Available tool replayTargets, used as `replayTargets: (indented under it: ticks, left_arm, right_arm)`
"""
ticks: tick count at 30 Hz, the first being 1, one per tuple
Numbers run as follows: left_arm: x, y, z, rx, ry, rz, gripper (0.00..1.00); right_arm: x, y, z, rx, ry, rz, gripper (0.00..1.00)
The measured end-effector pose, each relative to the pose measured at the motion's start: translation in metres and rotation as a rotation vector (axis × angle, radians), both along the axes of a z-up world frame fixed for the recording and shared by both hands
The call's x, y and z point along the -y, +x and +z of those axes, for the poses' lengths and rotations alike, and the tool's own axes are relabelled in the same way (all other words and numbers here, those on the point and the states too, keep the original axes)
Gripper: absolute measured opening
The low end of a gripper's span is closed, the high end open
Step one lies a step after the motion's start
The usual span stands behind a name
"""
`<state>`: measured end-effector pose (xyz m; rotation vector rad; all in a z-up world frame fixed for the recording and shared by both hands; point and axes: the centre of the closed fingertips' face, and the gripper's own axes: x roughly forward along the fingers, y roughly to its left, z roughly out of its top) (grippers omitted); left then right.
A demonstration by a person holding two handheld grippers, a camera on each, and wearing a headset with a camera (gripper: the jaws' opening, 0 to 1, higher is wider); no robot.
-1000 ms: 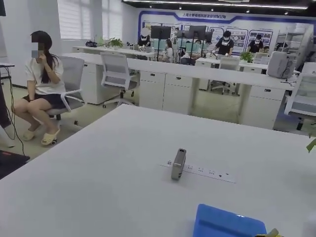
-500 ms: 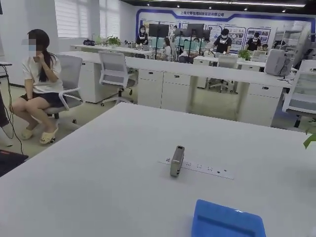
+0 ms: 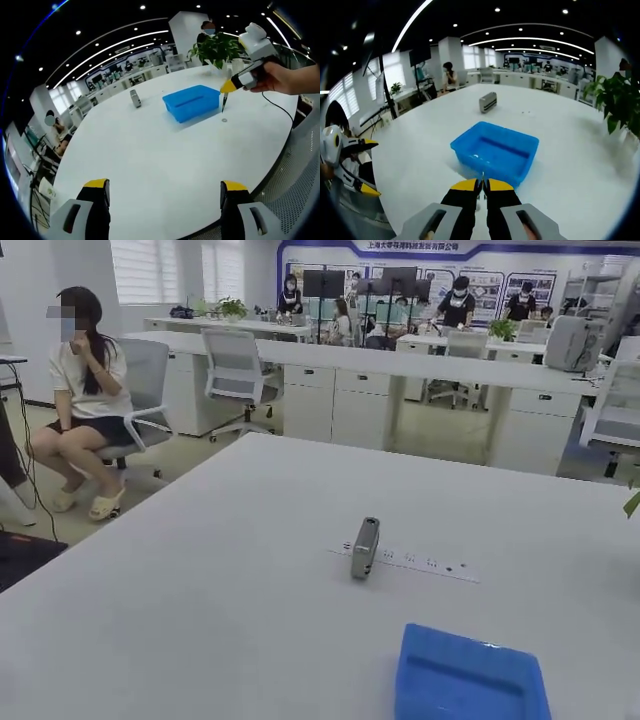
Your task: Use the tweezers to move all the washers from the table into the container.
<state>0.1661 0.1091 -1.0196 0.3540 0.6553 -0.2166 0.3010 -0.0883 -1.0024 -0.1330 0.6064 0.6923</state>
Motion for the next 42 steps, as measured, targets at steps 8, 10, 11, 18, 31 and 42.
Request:
replayTargets:
  ticks: [8, 10, 11, 18, 31, 42]
  left_arm:
    - [-0.001, 0.000, -0.001, -0.004, 0.002, 0.003, 0.94]
    - [0.000, 0.000, -0.001, -0.006, 0.003, 0.003, 0.94]
    - [0.000, 0.000, -0.002, -0.007, 0.004, 0.001, 0.94]
    - [0.000, 0.000, -0.002, -0.008, 0.002, -0.002, 0.94]
    - [0.001, -0.001, -0.002, -0.010, 0.004, -0.007, 0.94]
    - [0.000, -0.001, 0.000, -0.003, 0.000, -0.003, 0.94]
  right_arm:
    - [0.001, -0.005, -0.011, -0.029, -0.015, 0.003, 0.03]
    - [0.001, -0.005, -0.012, -0.031, -0.016, 0.005, 0.03]
    - [0.001, -0.005, -0.012, -0.032, -0.016, 0.005, 0.03]
    - [0.000, -0.007, -0.015, -0.043, -0.026, 0.012, 0.03]
    - [-0.002, -0.007, -0.018, -0.038, -0.041, 0.026, 0.02]
    - [-0.002, -0.010, -0.018, -0.028, -0.059, 0.038, 0.01]
